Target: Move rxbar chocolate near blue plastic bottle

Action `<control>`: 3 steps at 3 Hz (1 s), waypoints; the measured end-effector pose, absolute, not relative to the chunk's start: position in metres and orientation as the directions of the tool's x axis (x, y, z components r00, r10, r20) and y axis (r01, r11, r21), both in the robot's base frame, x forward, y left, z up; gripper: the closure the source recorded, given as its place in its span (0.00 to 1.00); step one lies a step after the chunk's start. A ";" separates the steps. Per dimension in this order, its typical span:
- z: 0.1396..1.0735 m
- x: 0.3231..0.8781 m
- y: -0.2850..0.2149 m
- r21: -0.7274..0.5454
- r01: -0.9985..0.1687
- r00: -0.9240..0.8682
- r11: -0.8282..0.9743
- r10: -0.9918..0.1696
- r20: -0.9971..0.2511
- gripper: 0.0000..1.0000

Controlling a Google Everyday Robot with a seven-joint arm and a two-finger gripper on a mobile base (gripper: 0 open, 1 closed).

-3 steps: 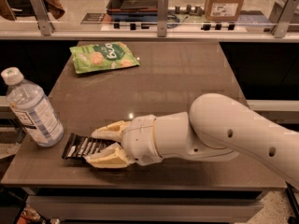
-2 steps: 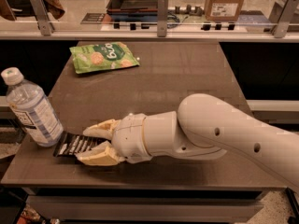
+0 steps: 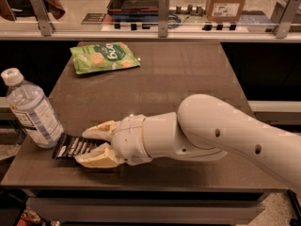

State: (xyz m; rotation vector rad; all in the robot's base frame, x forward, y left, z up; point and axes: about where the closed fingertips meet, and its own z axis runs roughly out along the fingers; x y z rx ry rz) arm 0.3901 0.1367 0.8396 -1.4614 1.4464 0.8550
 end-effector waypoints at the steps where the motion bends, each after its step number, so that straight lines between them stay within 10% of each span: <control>1: 0.840 0.389 0.138 -0.121 -0.990 0.087 0.065 -0.384 -0.919 0.36; 3: 0.842 0.386 0.142 -0.127 -0.990 0.095 0.058 -0.387 -0.917 0.00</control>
Offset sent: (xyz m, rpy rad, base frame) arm -0.0012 0.0015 0.0007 -0.0020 -0.0024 0.0032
